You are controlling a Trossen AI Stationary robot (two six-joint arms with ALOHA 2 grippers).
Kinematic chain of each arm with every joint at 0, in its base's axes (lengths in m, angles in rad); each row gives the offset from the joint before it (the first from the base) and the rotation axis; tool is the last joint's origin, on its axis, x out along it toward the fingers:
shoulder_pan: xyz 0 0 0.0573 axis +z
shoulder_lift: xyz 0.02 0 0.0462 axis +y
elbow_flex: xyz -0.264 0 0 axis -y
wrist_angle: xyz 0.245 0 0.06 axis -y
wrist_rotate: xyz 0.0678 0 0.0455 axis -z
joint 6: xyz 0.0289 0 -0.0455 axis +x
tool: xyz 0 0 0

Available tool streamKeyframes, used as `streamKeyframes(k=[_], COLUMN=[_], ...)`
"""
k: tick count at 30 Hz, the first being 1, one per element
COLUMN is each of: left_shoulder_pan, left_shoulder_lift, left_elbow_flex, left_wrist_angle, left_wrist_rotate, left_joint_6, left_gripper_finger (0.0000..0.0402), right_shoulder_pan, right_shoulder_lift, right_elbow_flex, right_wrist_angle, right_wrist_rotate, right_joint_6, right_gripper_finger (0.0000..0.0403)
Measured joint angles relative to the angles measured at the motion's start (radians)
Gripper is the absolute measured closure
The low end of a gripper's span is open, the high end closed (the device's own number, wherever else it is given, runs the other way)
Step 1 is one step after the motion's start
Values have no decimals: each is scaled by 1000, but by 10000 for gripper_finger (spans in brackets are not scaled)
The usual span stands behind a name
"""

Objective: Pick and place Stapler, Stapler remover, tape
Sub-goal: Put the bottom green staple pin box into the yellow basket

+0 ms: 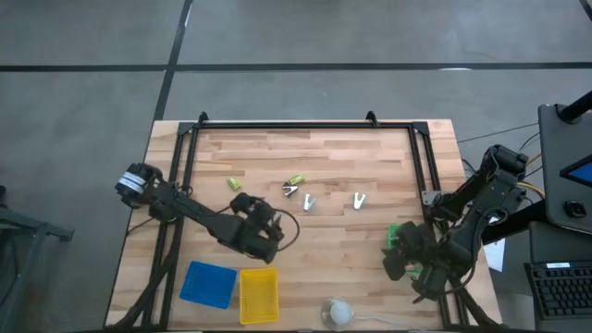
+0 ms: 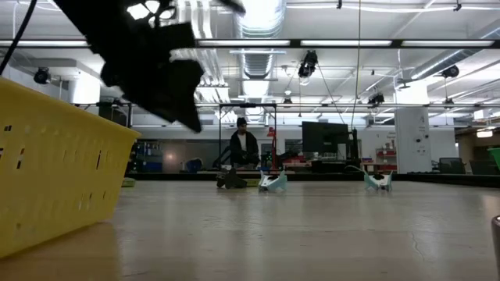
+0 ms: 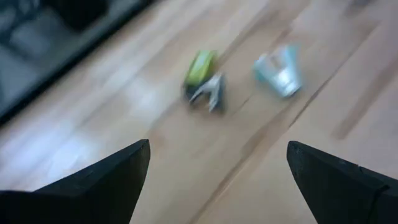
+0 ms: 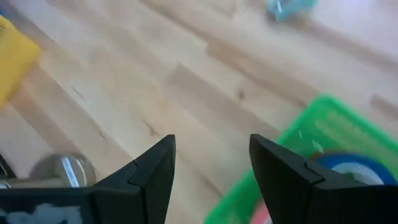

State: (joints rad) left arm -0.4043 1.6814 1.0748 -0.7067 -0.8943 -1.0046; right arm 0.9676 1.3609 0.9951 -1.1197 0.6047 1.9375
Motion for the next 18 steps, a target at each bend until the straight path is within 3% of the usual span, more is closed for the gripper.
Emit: streamKeyframes(k=[4, 8, 14, 18], left_shoulder_pan=[14, 29, 68, 66], left_shoulder_lift=[-1, -1, -2, -2], left_elbow_flex=[-17, -47, -94, -114], left_wrist_angle=[-139, -165, -166, -154], left_wrist_rotate=[104, 240, 410, 448], left_joint_6=[-151, -239, -327, -426], left_gripper_finger=[21, 21, 21, 21], right_shoulder_pan=[0, -4, -6, -6], right_shoulder_lift=[0, 0, 0, 0], right_elbow_flex=[0, 0, 0, 16], right_wrist_angle=[0, 1, 2, 1], right_wrist_rotate=[173, 301, 369, 389], right_joint_6=[-54, -140, -245, -338], right_gripper_finger=[202, 202, 202, 202])
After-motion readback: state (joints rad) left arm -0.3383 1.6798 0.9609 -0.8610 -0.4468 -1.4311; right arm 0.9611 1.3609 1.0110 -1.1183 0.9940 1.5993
